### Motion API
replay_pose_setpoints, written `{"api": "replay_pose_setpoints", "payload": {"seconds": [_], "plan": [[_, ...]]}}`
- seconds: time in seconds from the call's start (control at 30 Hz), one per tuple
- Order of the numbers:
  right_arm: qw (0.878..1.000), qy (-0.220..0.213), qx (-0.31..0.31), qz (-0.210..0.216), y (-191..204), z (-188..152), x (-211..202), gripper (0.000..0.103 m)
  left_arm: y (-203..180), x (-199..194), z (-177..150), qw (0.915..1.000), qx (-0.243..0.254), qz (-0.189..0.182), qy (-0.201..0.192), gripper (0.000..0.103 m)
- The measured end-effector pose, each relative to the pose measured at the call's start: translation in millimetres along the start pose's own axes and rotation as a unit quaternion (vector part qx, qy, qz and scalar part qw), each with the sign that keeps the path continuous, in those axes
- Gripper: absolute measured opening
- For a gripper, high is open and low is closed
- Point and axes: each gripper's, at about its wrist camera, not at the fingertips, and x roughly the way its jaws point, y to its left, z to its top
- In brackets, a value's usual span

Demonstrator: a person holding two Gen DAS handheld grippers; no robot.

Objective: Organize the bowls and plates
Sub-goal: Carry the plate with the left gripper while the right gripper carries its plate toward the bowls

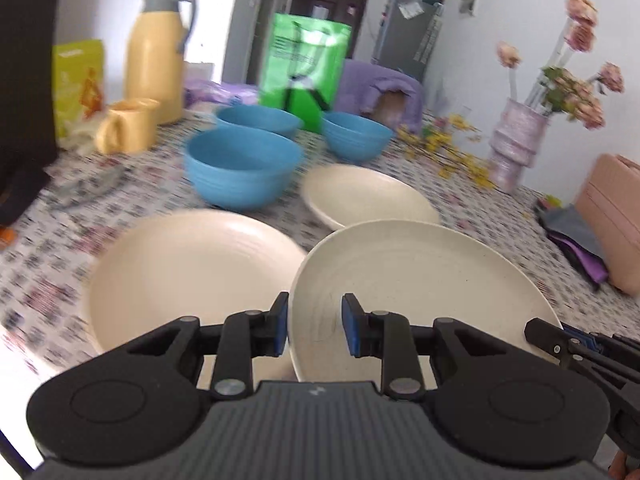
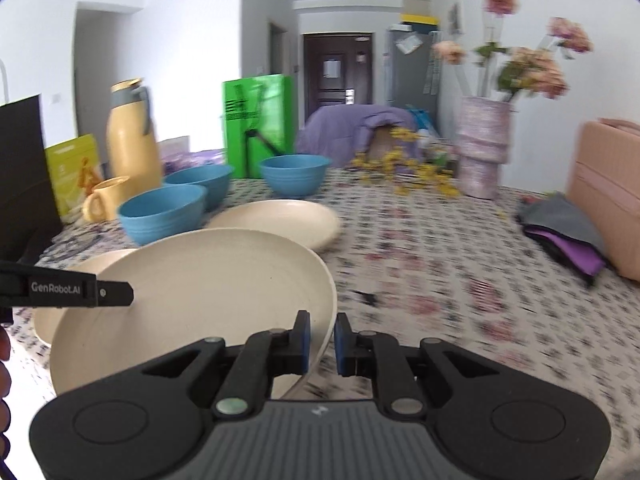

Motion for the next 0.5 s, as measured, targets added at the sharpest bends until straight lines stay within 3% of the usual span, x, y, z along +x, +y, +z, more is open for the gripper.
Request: {"api": "replay_pose_setpoints", "payload": {"seconds": [0.3,0.5], "plan": [[0.996,0.023,-0.049,0.075,95.4,22.4,67.3,0.014,91.1,5.2,17.7,0.9972,0.001,0.073,-0.016,0.029],[0.993,0.038,-0.073,0.089,134.0,21.9,90.5,0.015,129.0,15.2,22.9,0.9961,-0.009,0.088,-0.01,0.029]]}}
